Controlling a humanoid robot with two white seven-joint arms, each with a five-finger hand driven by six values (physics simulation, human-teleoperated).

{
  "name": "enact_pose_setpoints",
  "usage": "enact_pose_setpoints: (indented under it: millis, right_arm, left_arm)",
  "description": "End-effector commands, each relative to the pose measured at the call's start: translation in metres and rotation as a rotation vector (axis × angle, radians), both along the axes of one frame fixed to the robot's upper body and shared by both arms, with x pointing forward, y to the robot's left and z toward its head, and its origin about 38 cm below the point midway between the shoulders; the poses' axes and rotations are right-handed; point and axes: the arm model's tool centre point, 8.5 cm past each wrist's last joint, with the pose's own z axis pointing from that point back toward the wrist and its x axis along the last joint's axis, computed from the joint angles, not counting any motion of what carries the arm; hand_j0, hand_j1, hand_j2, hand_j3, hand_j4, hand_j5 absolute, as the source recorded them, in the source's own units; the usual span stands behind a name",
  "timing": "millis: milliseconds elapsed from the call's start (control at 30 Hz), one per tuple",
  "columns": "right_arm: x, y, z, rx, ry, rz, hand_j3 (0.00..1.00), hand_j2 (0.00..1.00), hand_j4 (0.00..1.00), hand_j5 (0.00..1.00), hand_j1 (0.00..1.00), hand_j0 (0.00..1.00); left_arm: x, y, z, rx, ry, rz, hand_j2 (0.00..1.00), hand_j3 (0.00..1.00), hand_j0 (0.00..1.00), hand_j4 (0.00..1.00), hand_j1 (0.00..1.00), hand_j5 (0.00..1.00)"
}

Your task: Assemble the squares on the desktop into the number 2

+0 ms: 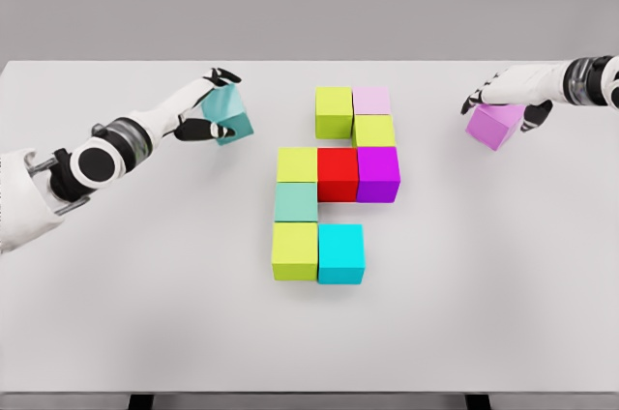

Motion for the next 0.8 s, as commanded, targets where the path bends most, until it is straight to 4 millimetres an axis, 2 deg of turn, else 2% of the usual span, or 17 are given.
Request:
enact_pose_setpoints:
  millis: [0, 67, 167, 333, 400, 433, 533, 767]
  right_arm:
    - [0.0, 0.0, 0.001, 0.005, -0.002, -0.003, 0.81, 0.81, 0.81, 0.81, 0.81, 0.81]
    - [0.0, 0.001, 0.001, 0.005, -0.002, -0.002, 0.77, 0.77, 0.77, 0.77, 0.77, 0.77]
    - [-0.001, 0.003, -0.005, -0.006, 0.013, 0.007, 0.77, 0.77, 0.77, 0.77, 0.77, 0.77]
    - [-0.001, 0.003, -0.005, -0.008, 0.013, 0.007, 0.76, 0.76, 0.76, 0.76, 0.76, 0.76]
    - [-0.001, 0.003, -0.006, -0.006, 0.014, 0.007, 0.71, 0.71, 0.71, 0.71, 0.71, 0.71]
    - [-0.001, 0.003, -0.005, -0.006, 0.013, 0.007, 0.71, 0.71, 0.71, 0.71, 0.71, 0.71]
    - [-0.001, 0.003, -0.006, -0.007, 0.013, 0.006, 0.71, 0.71, 0.71, 0.71, 0.71, 0.71]
    - [-0.001, 0.005, -0.004, 0.002, 0.011, 0.009, 0.71, 0.71, 0.71, 0.71, 0.71, 0.71]
  left_arm:
    - [0.007, -0.011, 0.001, -0.014, -0.011, 0.001, 0.44, 0.44, 0.44, 0.44, 0.44, 0.44]
    - [0.013, -0.012, -0.002, -0.011, -0.01, 0.017, 0.44, 0.44, 0.44, 0.44, 0.44, 0.44]
    - [0.029, -0.021, -0.007, 0.014, -0.03, 0.035, 0.44, 0.44, 0.44, 0.44, 0.44, 0.44]
    - [0.031, -0.032, -0.005, 0.064, -0.088, -0.017, 0.44, 0.44, 0.44, 0.44, 0.44, 0.44]
    - [0.032, -0.038, -0.004, 0.089, -0.106, -0.037, 0.44, 0.44, 0.44, 0.44, 0.44, 0.44]
    - [0.037, -0.034, -0.001, 0.099, -0.103, -0.031, 0.44, 0.44, 0.44, 0.44, 0.44, 0.44]
    - [0.045, -0.044, -0.004, 0.109, -0.082, -0.046, 0.44, 0.44, 0.44, 0.44, 0.44, 0.44]
    - [0.043, -0.066, -0.003, 0.105, -0.004, -0.144, 0.45, 0.45, 0.45, 0.45, 0.45, 0.45]
